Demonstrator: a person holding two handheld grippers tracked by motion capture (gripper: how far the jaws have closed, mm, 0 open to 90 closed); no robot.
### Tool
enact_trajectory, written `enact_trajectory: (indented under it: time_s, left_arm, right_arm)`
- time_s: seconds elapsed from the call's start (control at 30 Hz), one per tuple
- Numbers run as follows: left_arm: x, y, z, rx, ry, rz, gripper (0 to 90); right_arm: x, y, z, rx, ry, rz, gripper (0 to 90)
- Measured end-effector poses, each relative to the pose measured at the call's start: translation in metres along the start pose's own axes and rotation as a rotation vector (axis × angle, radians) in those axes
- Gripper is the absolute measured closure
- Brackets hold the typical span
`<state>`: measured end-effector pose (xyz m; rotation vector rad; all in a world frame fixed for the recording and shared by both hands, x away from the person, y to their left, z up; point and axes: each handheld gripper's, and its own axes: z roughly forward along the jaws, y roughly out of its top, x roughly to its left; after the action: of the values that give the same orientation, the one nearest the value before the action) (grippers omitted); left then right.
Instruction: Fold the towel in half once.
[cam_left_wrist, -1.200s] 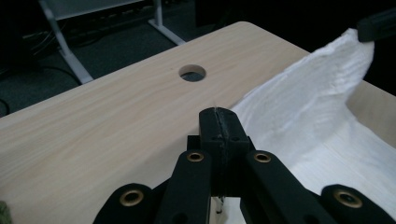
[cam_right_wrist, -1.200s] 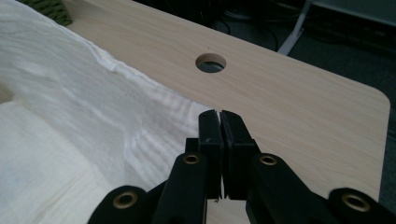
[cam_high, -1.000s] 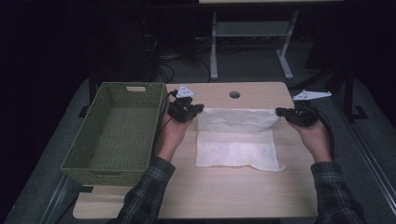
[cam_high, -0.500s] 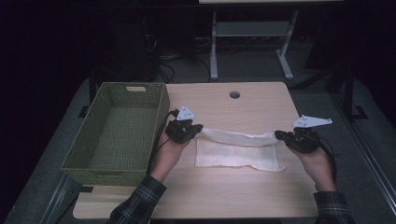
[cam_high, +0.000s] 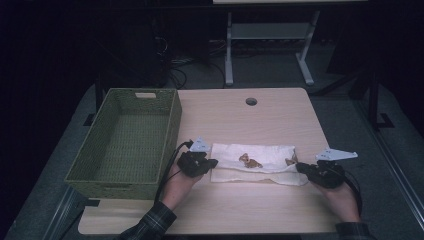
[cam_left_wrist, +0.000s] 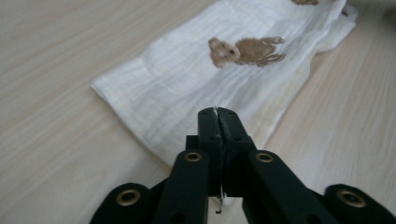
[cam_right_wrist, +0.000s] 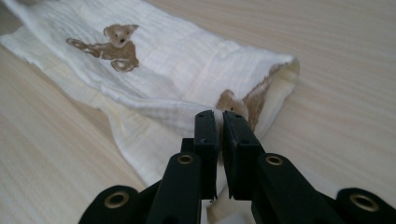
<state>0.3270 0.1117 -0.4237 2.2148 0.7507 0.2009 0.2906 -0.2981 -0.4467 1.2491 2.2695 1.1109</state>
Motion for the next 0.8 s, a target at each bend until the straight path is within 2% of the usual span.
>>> enact_trajectory:
  time_s: [0.07, 0.13, 0.23, 0.33, 0.47, 0.6, 0.8]
  left_arm:
    - [-0.002, -0.005, -0.001, -0.004, -0.025, -0.009, 83.1]
    - [-0.006, -0.009, -0.004, 0.006, -0.02, 0.004, 73.2]
    - [-0.008, -0.01, -0.008, -0.01, -0.022, -0.002, 66.8]
    - [-0.008, -0.006, -0.008, -0.029, -0.011, -0.018, 63.0]
    - [-0.003, 0.001, -0.003, -0.024, 0.019, -0.015, 56.4]
    - [0.008, 0.008, 0.002, -0.036, 0.034, -0.049, 52.2]
    - [0.022, 0.02, 0.009, -0.049, 0.073, -0.062, 48.0]
  right_arm:
    - [0.001, -0.007, -0.002, 0.012, -0.005, 0.015, 81.6]
    - [0.001, -0.012, -0.005, 0.03, -0.012, 0.019, 77.5]
    - [0.001, -0.014, -0.01, 0.017, -0.01, 0.032, 74.6]
    - [0.002, -0.008, -0.012, -0.005, -0.008, 0.027, 73.6]
    - [-0.001, 0.005, -0.005, -0.009, -0.013, 0.019, 73.2]
    - [-0.006, 0.018, 0.003, -0.01, -0.017, 0.015, 72.1]
    - [-0.016, 0.036, 0.012, -0.024, -0.024, 0.019, 71.3]
